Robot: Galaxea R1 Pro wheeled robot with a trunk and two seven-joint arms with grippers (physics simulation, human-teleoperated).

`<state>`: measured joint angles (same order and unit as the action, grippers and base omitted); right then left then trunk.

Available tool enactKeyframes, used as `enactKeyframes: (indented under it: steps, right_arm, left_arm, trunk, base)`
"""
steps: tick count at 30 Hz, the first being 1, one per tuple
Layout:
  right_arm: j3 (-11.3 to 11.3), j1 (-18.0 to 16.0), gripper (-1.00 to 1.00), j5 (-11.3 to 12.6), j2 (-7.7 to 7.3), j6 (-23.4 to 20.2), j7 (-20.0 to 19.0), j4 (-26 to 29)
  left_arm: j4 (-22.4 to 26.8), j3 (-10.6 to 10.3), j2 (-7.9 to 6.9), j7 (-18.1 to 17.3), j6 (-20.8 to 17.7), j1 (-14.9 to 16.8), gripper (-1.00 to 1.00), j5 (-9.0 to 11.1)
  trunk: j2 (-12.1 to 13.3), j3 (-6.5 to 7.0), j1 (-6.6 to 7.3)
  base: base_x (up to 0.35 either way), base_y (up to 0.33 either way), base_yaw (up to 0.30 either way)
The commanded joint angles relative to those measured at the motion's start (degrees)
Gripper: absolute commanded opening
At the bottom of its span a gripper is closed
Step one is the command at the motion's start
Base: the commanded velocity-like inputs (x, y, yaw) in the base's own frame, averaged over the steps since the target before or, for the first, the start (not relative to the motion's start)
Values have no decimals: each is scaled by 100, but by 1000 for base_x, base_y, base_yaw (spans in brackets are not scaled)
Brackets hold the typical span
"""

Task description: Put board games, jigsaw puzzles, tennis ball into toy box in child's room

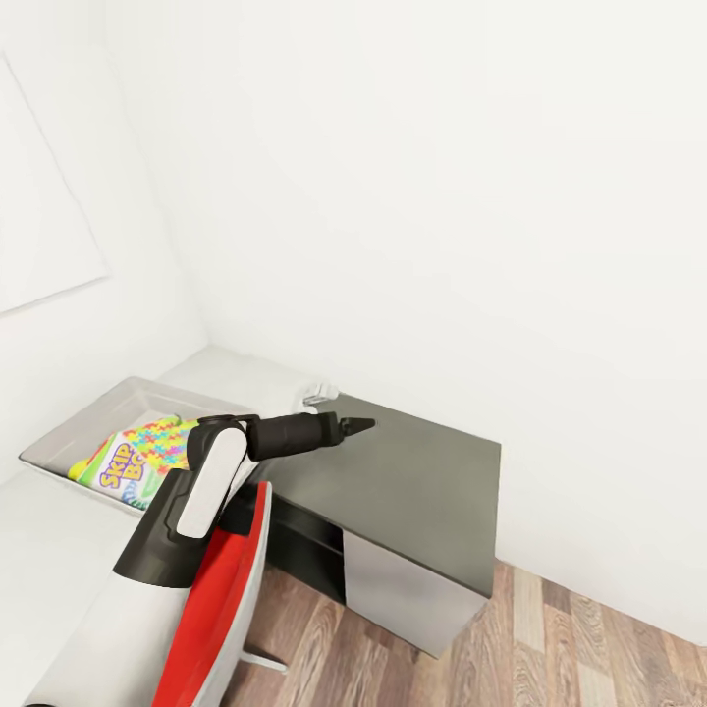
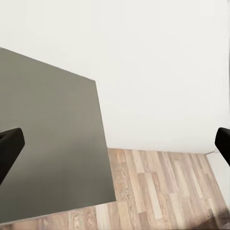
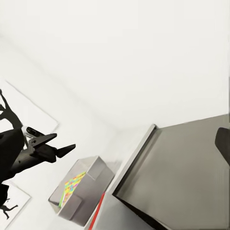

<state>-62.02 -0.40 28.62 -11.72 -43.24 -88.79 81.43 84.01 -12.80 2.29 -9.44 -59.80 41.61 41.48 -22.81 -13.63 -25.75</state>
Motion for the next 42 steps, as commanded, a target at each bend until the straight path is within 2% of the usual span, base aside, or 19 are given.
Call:
enactKeyframes:
  steps: [1,11,21,37,42]
  right_arm:
    - [-3,-4,100,3,-2,-61,-15,-1]
    - [-9,-4,100,3,-5,-54,-15,-103]
    - [-11,-4,100,3,-10,-54,-15,-150]
    - [-11,-4,100,-5,-12,-53,-14,-161]
    - [-11,-4,100,-5,-14,-50,-9,-162]
  left_arm:
    - [1,6,2,-59,-20,5,100,-61]
    - [1,11,-10,-65,-20,5,100,-61]
    - [1,19,-273,-66,-20,5,100,-17]
    - [1,24,-403,-75,-20,-3,100,0]
    - [1,118,-416,-75,-20,-4,100,4]
  trunk:
    - [-10,-1,-3]
    - [-10,88,-3]
    - [-10,177,-3]
    - [-10,320,-3]
    - [-10,365,-3]
  base:
    - [-56,0,-120]
    - [-20,0,-120]
    - [-2,0,-120]
    - [0,0,-120]
    - [0,-1,-129]
